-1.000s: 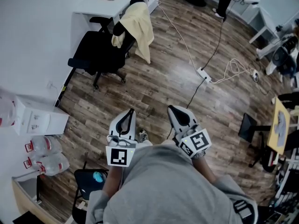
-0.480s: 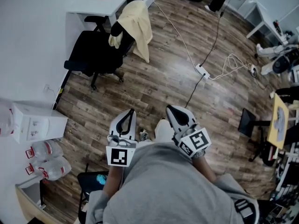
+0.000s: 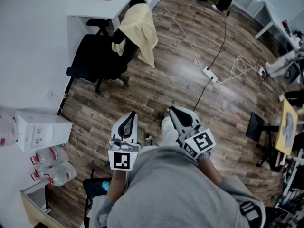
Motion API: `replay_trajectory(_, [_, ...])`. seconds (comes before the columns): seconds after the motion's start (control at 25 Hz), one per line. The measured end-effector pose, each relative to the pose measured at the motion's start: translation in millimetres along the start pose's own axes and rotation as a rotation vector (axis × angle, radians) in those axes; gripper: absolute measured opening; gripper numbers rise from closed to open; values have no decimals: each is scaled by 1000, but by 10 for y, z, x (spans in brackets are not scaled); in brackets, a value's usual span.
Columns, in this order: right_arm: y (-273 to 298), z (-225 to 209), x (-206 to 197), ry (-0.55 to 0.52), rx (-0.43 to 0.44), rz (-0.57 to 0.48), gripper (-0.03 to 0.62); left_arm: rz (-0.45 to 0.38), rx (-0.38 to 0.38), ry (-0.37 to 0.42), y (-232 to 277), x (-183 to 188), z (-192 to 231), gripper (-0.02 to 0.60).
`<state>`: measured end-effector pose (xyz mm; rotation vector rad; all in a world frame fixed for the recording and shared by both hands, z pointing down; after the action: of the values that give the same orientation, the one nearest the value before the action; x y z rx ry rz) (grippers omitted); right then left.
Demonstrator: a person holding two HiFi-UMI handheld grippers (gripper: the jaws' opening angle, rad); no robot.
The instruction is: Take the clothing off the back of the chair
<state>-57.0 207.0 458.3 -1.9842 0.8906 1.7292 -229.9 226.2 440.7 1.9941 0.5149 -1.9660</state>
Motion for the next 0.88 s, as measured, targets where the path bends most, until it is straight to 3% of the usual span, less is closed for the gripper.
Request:
replay_trajectory(0.44, [356,-703,161,26,-1,10,35,31,-3,-2,824,-10,92,34])
replay_trajectory(0.88, [691,-1398,423,10,66,-6,35,32,45,34,1586,56,50,34])
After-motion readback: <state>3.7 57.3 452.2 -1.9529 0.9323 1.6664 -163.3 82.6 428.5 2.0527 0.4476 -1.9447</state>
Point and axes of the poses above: the fingertips, and each gripper's own axes: y forward along the fingers, z to its left, x out of its top, the point moved 4 cm from there along -y, backward along the fingers, and after that the axes turned 3 degrees about -z, right-handed, at the moved point
